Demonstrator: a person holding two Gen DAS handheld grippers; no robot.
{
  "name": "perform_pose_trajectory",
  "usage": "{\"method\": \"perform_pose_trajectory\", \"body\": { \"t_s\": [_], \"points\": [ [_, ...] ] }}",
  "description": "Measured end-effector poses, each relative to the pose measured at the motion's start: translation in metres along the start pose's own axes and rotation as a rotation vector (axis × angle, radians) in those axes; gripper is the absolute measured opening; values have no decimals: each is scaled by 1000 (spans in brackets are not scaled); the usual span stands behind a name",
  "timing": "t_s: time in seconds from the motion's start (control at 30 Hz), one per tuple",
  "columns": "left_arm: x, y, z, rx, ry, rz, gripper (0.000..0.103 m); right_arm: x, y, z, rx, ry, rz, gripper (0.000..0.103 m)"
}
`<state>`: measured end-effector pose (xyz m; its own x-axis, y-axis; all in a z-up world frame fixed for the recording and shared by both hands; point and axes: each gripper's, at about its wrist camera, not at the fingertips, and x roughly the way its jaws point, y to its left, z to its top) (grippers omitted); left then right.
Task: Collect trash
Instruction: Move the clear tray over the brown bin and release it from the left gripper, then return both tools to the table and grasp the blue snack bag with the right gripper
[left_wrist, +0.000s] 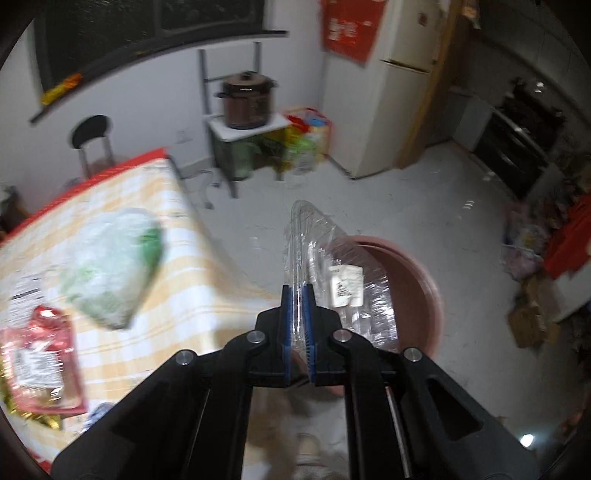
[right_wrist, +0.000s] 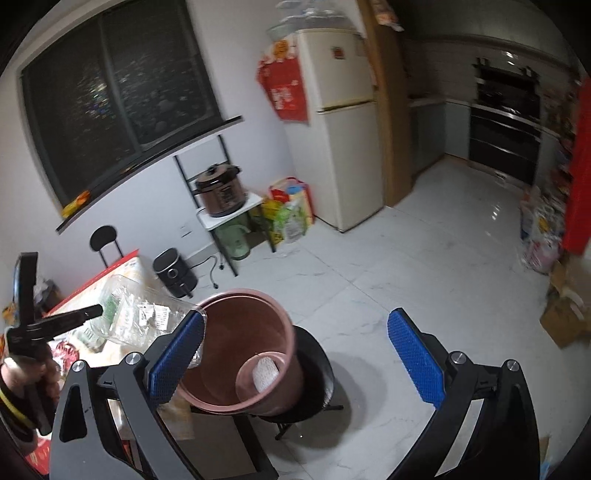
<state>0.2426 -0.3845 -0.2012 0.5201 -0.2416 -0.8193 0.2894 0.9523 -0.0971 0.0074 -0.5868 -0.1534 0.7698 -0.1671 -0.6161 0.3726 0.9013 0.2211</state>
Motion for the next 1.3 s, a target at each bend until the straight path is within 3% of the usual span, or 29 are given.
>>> {"method": "perform_pose_trajectory", "body": {
  "t_s": [0.07,0.1,0.2,0.33,0.5,0.63,0.83,1.0,1.13,1.3],
  "points": [
    [3,-10,4,9,0,-96,38,-3,-6,-4,15,0,-11,98],
    [1,-13,4,15,-12,-110,52,-2,-6,-4,17,1,-13,98],
    [-13,-19,8,36,-64,-148,56,-3,-4,-6,20,-2,-6,98],
    [-48,-9,11,26,-151,-183,79,-4,9,0,-10,-12,23,98],
    [-97,17,10,-10,-252,-191,93,-2,37,16,-68,-42,85,98],
    [-143,53,-2,-59,-335,-133,96,1,67,25,-112,-55,147,98],
    [-203,131,-43,-207,-407,29,96,20,119,28,-178,-35,267,98],
    [-244,198,-94,-359,-420,194,96,40,175,20,-245,18,357,98],
    [-266,243,-136,-470,-414,285,96,47,226,10,-320,56,416,98],
    [-286,290,-180,-585,-399,334,96,48,284,-5,-393,97,467,98]
  ]
}}
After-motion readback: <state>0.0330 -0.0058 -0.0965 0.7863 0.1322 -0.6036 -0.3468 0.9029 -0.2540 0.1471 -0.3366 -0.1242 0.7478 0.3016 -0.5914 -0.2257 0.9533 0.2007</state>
